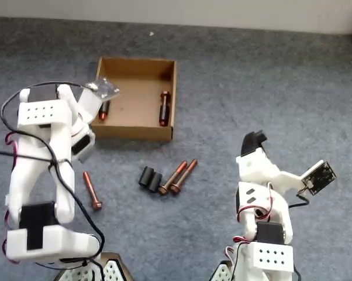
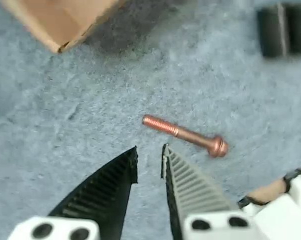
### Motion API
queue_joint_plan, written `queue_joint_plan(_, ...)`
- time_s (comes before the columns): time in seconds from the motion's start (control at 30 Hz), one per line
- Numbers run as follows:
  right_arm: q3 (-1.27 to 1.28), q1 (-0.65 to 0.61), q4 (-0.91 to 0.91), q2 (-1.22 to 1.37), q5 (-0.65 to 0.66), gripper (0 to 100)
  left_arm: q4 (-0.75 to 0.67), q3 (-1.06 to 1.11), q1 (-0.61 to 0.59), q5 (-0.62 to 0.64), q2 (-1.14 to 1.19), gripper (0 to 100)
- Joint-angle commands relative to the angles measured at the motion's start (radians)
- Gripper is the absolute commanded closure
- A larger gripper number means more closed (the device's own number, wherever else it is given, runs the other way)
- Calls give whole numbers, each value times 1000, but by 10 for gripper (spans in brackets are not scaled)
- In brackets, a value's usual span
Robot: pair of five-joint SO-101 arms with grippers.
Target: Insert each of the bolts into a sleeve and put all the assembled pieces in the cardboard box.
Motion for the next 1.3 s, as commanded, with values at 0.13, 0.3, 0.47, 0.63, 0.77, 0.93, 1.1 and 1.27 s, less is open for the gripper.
queue_joint_plan(0.13,-8,-2,-27,-21,15,994,29,214,-15,-321,-381,930)
queue_joint_plan(0.3,-8,-2,-28,-21,72,994,28,398,-18,-571,-533,905)
queue_joint_plan(0.47,-8,-1,-28,-21,77,994,-25,524,-48,-760,-556,779)
queue_joint_plan(0.63,-8,1,-28,-21,78,994,-236,659,-88,-893,-555,691)
queue_joint_plan(0.77,-8,2,-28,-21,78,994,-374,771,-85,-947,-555,677)
queue_joint_plan(0.93,-10,2,-28,-21,78,994,-583,895,-82,-988,-552,677)
queue_joint_plan(1.1,-12,2,-28,-21,78,994,-758,1017,-77,-988,-552,677)
queue_joint_plan(1.27,-13,2,-28,-21,78,994,-772,1040,-30,-984,-552,678)
